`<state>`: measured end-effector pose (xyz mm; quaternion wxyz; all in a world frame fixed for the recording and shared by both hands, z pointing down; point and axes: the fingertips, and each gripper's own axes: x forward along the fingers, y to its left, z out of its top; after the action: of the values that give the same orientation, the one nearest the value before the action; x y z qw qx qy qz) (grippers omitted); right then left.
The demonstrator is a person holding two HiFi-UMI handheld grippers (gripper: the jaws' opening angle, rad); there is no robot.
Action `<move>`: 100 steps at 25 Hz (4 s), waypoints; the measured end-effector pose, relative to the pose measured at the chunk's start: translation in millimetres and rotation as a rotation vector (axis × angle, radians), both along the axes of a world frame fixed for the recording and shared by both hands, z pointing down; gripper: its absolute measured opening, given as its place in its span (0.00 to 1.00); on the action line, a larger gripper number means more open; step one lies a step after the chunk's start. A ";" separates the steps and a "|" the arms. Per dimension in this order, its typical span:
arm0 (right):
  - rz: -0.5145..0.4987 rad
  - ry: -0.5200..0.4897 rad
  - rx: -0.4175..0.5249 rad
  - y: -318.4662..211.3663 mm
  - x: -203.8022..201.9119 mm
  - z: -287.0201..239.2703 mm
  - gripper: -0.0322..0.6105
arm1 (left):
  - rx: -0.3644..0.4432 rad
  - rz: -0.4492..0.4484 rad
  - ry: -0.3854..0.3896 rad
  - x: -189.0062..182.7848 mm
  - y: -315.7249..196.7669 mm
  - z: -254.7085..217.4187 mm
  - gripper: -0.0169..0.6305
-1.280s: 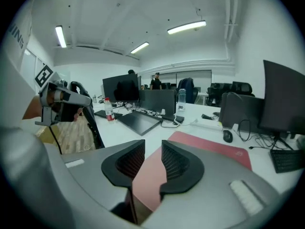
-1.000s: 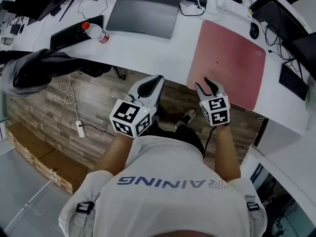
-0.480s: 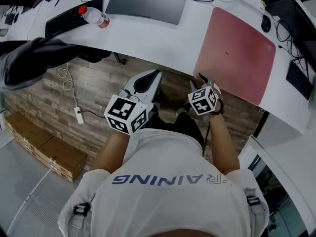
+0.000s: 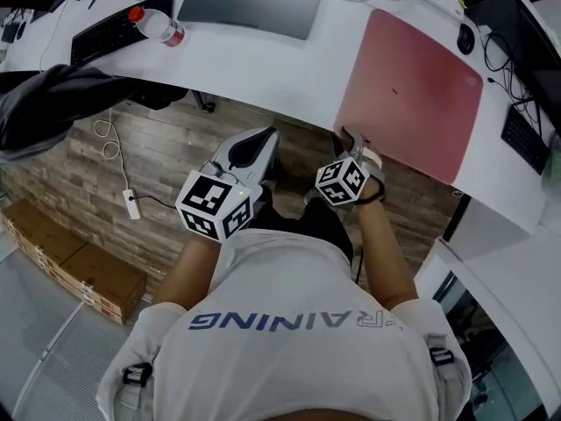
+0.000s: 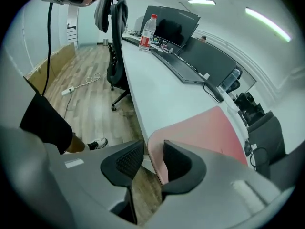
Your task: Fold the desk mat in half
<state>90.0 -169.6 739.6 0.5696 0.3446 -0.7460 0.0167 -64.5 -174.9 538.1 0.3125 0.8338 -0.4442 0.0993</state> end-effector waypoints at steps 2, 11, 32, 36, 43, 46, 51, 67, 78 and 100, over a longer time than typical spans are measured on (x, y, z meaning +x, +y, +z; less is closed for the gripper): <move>0.005 0.004 0.006 -2.3 2.1 -1.0 0.23 | 0.000 0.006 0.003 3.0 1.7 0.4 0.03; -0.001 -0.097 -0.048 -1.2 3.2 -10.5 0.11 | 0.016 0.024 -0.001 11.5 4.5 -8.9 0.03; 0.311 -0.229 0.087 -8.6 116.6 -74.0 0.10 | 0.111 0.157 -0.004 104.5 -4.1 -52.3 0.03; 0.347 -0.238 0.098 -3.3 143.1 -78.4 0.10 | 0.121 0.173 -0.006 127.7 -8.3 -57.8 0.03; 0.416 -0.246 0.120 9.1 196.9 -83.6 0.10 | 0.144 0.231 -0.017 180.2 -7.1 -63.5 0.03; 0.443 -0.245 0.132 13.6 221.4 -83.8 0.10 | 0.149 0.257 -0.017 204.3 -5.4 -65.3 0.03; 0.480 -0.240 0.126 21.6 256.2 -76.4 0.10 | 0.154 0.292 -0.019 240.3 -5.1 -66.0 0.03; 0.656 -0.185 0.075 60.9 359.7 -43.9 0.10 | 0.152 0.340 -0.022 294.4 -1.1 -60.7 0.03; 0.754 -0.141 0.103 64.8 386.8 -43.5 0.17 | 0.154 0.322 -0.020 287.6 -1.0 -63.0 0.03; 0.447 -0.722 0.699 -15.2 218.0 -341.3 0.07 | 0.426 0.180 0.030 159.4 -35.6 -163.4 0.03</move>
<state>308.0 -184.8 398.3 0.1116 0.6357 -0.7638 0.0059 94.9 -210.5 374.7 0.1256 0.9185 -0.3744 0.0183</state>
